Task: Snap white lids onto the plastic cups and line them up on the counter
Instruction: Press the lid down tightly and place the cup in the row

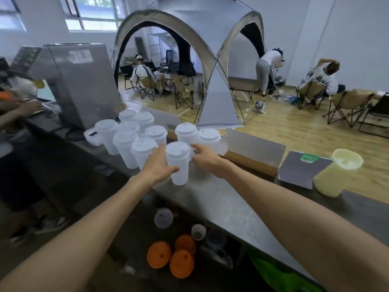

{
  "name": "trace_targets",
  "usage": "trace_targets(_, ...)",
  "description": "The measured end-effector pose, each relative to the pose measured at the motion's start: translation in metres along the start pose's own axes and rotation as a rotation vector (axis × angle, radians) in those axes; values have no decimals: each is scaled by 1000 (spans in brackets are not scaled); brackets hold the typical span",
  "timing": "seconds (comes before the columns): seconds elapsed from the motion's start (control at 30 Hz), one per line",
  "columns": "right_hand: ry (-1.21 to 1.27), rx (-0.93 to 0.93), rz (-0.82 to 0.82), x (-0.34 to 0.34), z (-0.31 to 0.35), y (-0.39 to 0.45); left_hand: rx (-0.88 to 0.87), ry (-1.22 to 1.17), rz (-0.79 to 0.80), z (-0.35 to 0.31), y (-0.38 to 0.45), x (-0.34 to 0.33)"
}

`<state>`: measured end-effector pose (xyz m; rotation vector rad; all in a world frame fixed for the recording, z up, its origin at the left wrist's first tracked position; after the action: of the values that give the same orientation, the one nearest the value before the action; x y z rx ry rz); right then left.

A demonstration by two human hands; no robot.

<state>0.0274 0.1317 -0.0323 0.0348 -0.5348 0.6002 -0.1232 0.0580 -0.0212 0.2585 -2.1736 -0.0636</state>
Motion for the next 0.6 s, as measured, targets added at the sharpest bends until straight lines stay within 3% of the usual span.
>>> trace_targets(0.33, 207, 54, -46, 12, -13, -23, -67, 0, -60, -13, 14, -24)
trace_targets(0.6, 351, -55, -282, 126, -88, -156, -362, -85, 123, -147, 5, -108)
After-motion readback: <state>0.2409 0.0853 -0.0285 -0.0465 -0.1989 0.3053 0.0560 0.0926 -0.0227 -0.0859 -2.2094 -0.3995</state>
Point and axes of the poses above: each hand's wrist, its own y-axis towards the middle knuckle, its own x-axis out of the back of the hand, z = x × y, the point moved 4 cm from there along y, towards the middle knuckle, and after that the axes turned 2 degrees about z, right-handed, at the moved point
